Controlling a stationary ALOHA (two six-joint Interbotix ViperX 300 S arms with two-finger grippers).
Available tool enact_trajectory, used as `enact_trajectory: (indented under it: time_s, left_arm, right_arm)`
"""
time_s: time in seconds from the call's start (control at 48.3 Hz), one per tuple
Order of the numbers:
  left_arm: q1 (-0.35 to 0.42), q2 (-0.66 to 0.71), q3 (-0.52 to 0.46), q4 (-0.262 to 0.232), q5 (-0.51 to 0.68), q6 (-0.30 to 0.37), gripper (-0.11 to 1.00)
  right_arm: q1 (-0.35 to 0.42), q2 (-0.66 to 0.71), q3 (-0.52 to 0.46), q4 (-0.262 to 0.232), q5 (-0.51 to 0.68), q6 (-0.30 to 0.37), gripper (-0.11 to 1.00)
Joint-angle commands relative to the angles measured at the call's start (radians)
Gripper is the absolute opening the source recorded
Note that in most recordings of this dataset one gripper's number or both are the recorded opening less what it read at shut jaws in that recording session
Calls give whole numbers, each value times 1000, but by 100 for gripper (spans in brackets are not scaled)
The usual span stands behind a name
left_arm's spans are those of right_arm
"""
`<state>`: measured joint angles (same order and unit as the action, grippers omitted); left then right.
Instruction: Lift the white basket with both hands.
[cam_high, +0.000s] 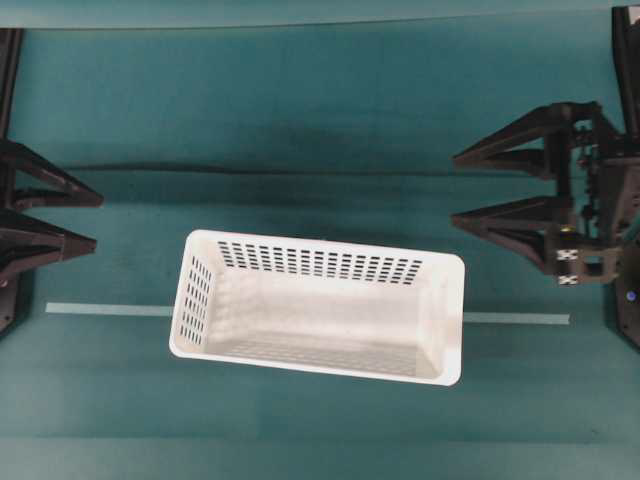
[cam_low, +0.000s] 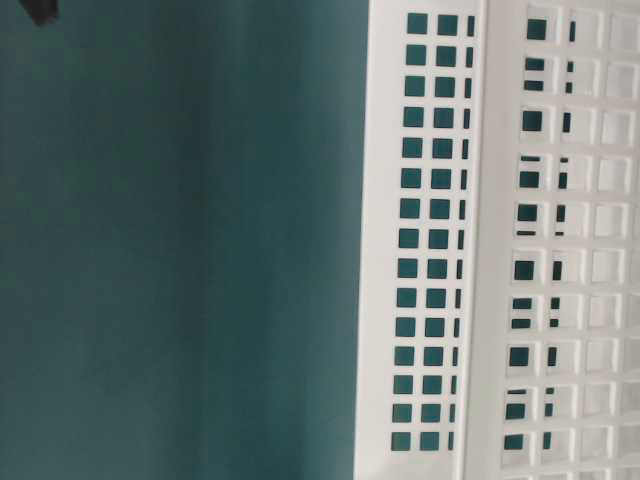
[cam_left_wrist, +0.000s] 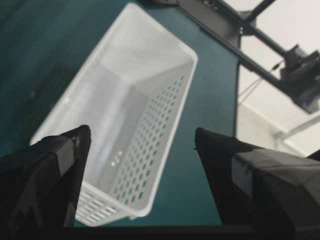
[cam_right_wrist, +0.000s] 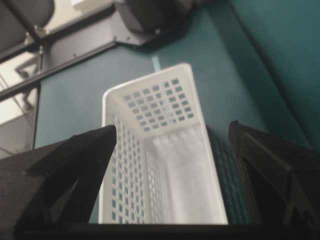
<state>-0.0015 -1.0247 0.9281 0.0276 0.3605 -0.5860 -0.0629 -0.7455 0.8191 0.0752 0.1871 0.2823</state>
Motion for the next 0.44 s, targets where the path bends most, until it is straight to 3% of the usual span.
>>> enact_trajectory:
  time_s: [0.0, 0.249, 0.414]
  left_arm:
    - [-6, -3, -23, 3, -11, 44, 87]
    - [-14, -18, -26, 3, -31, 135, 87]
    - [-15, -32, -25, 3, -31, 150, 87]
  right_arm:
    - [5, -35, 8, -5, -11, -9, 96]
    - [11, -112, 49, -6, -14, -14, 96]
    - [20, -152, 60, -57, -31, -31, 96]
